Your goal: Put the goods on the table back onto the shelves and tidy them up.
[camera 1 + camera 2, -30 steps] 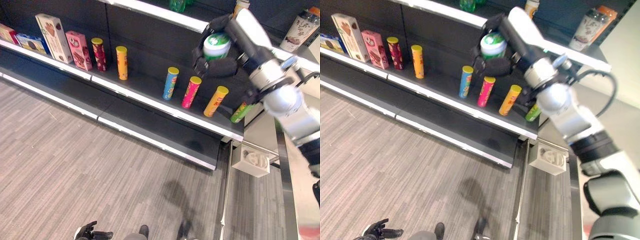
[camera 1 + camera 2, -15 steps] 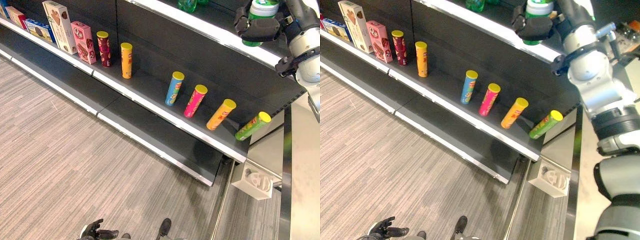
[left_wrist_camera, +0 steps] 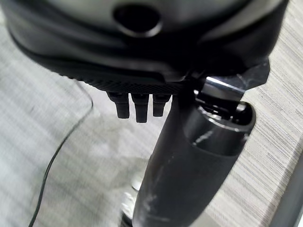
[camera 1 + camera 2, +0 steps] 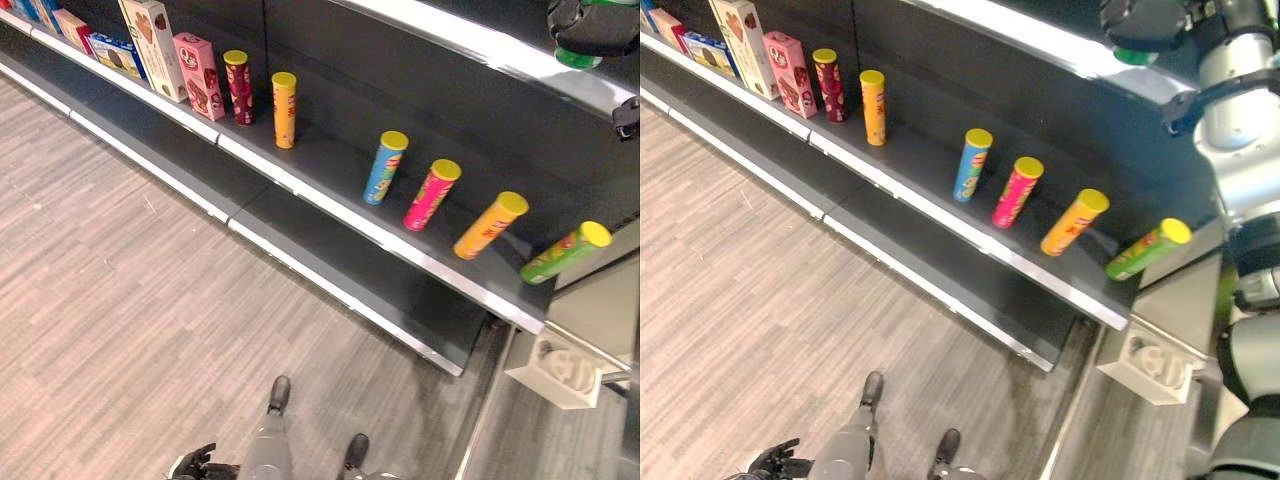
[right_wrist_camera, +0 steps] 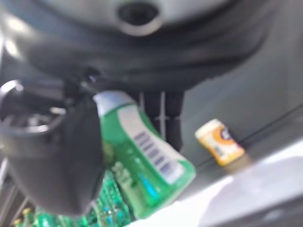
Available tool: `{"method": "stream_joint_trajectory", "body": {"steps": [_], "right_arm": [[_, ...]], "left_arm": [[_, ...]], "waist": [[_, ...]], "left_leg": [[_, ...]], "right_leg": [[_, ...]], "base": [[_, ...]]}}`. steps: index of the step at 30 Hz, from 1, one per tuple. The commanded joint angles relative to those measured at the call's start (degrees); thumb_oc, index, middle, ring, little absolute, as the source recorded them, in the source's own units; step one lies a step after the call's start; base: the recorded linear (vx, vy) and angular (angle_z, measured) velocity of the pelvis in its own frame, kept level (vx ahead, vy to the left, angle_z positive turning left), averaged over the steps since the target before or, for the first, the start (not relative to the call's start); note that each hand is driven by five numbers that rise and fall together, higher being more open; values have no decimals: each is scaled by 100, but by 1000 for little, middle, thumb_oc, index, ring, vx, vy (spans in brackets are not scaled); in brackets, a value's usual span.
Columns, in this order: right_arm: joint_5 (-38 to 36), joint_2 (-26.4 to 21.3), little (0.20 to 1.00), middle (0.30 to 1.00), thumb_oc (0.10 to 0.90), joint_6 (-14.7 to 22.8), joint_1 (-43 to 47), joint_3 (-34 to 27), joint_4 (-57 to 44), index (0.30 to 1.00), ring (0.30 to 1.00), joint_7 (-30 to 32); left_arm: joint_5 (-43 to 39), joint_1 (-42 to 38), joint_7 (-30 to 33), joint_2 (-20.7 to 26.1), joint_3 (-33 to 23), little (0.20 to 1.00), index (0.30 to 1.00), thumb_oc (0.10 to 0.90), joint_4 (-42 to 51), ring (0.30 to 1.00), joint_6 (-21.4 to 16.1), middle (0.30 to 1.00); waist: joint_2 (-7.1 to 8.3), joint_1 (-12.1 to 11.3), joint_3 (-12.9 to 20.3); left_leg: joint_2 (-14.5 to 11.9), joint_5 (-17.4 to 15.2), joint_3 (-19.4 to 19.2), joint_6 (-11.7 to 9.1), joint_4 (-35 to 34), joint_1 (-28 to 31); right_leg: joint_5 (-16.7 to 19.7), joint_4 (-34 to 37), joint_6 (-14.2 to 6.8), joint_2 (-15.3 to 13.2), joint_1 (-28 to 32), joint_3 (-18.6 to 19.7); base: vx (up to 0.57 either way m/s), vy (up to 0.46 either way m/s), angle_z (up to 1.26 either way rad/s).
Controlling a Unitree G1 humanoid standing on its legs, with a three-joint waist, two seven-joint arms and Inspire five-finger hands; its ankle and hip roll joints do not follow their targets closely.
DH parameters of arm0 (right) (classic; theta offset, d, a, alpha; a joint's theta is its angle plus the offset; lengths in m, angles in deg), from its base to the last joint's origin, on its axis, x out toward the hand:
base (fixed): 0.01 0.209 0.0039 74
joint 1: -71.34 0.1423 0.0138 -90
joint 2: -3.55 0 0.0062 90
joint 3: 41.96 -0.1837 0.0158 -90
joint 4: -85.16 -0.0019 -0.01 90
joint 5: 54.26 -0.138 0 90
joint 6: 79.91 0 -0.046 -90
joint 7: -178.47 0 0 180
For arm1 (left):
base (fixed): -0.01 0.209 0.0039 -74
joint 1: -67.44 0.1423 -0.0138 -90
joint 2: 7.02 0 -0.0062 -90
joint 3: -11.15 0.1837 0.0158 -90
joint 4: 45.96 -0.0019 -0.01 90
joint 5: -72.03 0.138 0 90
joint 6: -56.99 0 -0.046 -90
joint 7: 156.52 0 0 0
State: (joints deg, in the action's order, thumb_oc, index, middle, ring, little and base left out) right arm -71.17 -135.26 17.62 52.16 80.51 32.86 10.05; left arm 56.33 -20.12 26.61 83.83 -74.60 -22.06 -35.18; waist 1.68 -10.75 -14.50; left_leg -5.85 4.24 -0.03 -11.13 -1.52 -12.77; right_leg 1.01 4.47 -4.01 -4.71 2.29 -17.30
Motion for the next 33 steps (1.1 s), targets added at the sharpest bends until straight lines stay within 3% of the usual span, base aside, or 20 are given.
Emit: {"method": "stream_joint_trajectory", "body": {"steps": [1,5,8,9,13,14,15,16,17,19,21,22,26,33], "right_arm": [[-209,-330,300,300,400,363,988,-222,-103,300,300,437],[-85,-316,300,300,400,314,814,-342,-271,300,300,394],[8,-335,300,300,400,291,697,-430,-325,300,300,406],[62,-462,300,300,400,284,444,-662,-554,300,300,454],[188,-581,300,300,400,270,-80,-1119,-755,300,300,498],[221,-554,300,300,400,272,-176,-1212,-815,300,300,493],[215,-481,300,300,400,272,-271,-1320,-825,300,300,487],[216,-477,300,300,400,266,-289,-1332,-744,300,300,497],[215,-476,300,300,400,270,-281,-1325,-738,300,300,496],[173,-445,300,300,400,257,-303,-1339,-696,300,300,474],[145,-455,300,300,400,243,-284,-1311,-659,300,300,448],[202,-618,300,300,400,204,-577,-1498,-741,300,300,561],[170,-603,300,300,400,210,-725,-1524,-962,300,300,419],[-173,-536,300,300,400,366,-958,-1723,-1484,300,300,212]], "left_arm": [[-20,43,56,451,351,900,900,800,94,900,-212,900],[4,39,54,450,356,900,900,800,113,900,-216,900],[35,55,39,486,408,900,900,800,184,900,-224,900],[95,-60,49,469,445,900,900,800,215,900,-210,900],[183,-180,28,536,576,900,900,800,358,900,-199,900],[212,-222,47,561,588,900,900,800,381,900,-199,900],[147,-208,73,566,557,900,900,800,421,900,-215,900],[94,-159,48,627,534,900,900,800,535,900,-219,900],[94,-156,47,628,530,900,900,800,541,900,-216,900],[85,-118,47,695,461,900,900,800,593,900,-231,900],[25,-103,59,743,366,900,900,800,665,900,-250,900],[110,-217,160,757,299,900,900,800,602,900,-223,900],[-46,47,45,645,253,900,900,800,945,900,-249,900],[-18,188,-42,416,382,900,900,800,967,900,-153,900]], "waist": [[529,-211,465],[461,-164,630],[527,-190,716],[545,-51,803],[545,101,845],[518,164,808],[481,171,751],[341,232,657],[353,233,646],[340,305,554],[399,318,508],[463,468,499],[555,385,726],[391,480,782]], "left_leg": [[-157,719,151,105,-291,52],[-219,757,55,153,-311,250],[-177,689,-111,220,-226,362],[-26,464,-440,346,-67,471],[112,226,-571,613,49,564],[142,195,-633,694,-28,695],[193,157,-778,813,-134,904],[123,98,-891,852,-281,1178],[139,98,-894,855,-282,1185],[115,23,-994,811,-348,1382],[96,-8,-1046,727,-348,1449],[75,-40,-934,682,-285,1428],[45,-14,-880,582,-289,1453],[-80,10,-706,483,-238,1436]], "right_leg": [[-185,53,-232,160,505,-133],[-271,53,-295,127,714,-16],[-304,53,-351,-33,827,7],[-189,36,-517,-317,920,-53],[-161,-920,-573,-586,542,-3],[19,-1320,-642,-694,301,1],[290,-1838,-722,-901,160,-135],[398,-2492,-703,-1078,-160,-442],[364,-2558,-706,-1106,-184,-429],[204,-2452,-647,-1041,-387,-625],[150,-1632,-580,-802,-462,-719],[132,-838,-584,-492,-324,-114],[266,14,-507,-205,92,-106],[139,53,-396,-78,214,-177]], "base": [[-1,-1,-18],[214,168,-6],[232,214,-29],[274,332,-49],[143,230,-2],[40,183,-11],[81,319,-26],[60,241,-38],[107,182,-35],[81,25,-24],[72,-121,-14],[132,-188,-8],[130,-154,25],[40,-81,11]]}}
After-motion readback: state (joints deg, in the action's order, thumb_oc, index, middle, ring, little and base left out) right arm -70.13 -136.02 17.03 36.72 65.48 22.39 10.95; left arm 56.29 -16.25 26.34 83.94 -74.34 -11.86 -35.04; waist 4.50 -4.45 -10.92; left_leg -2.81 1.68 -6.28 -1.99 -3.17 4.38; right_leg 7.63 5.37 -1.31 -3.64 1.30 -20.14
